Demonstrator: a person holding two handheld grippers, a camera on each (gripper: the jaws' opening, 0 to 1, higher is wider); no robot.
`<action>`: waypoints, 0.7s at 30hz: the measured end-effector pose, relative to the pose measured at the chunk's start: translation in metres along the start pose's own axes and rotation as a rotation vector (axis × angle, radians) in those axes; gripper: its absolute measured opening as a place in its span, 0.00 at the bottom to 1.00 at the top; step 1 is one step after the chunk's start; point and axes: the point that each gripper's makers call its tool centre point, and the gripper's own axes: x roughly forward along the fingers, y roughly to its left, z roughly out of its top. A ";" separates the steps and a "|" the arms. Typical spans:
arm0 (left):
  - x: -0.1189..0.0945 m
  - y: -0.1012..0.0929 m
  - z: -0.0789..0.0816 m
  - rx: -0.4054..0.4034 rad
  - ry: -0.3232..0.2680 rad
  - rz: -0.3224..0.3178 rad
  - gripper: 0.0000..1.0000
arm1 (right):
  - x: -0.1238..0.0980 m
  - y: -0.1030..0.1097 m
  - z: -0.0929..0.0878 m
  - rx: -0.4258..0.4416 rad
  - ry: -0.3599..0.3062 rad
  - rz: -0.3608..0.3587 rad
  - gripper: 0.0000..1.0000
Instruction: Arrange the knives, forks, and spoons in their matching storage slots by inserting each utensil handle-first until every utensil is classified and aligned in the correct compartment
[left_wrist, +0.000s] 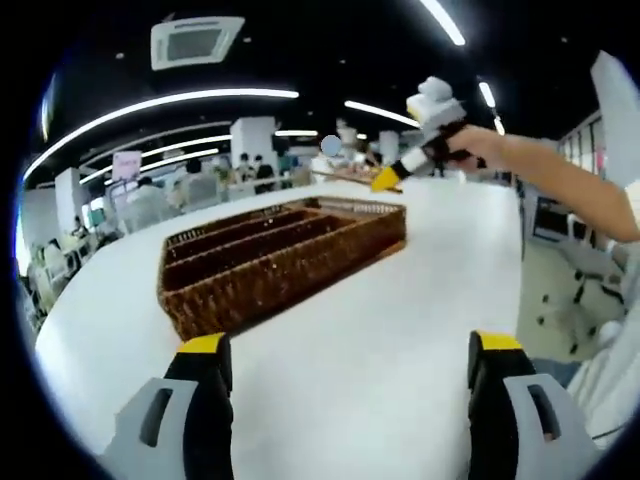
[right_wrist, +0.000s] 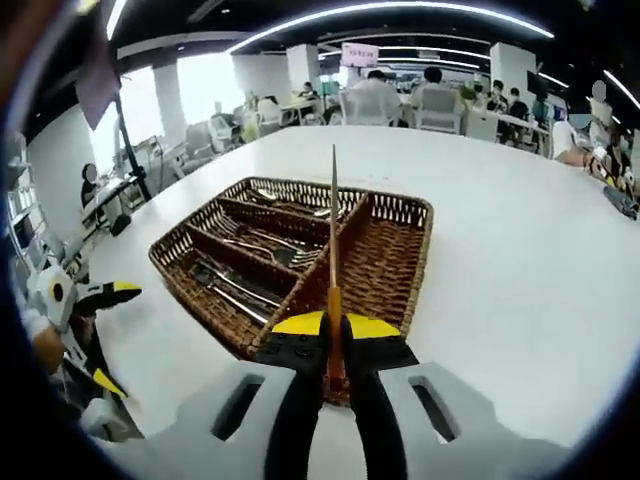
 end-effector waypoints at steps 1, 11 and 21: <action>-0.001 0.000 0.000 0.000 -0.001 -0.002 0.99 | 0.001 0.000 0.000 0.005 0.003 0.001 0.06; -0.005 -0.002 0.005 0.006 -0.017 -0.014 0.98 | 0.008 -0.004 -0.009 0.079 0.064 -0.038 0.06; -0.009 -0.002 -0.002 0.004 -0.008 -0.020 0.98 | 0.016 -0.004 -0.017 0.097 0.114 -0.053 0.06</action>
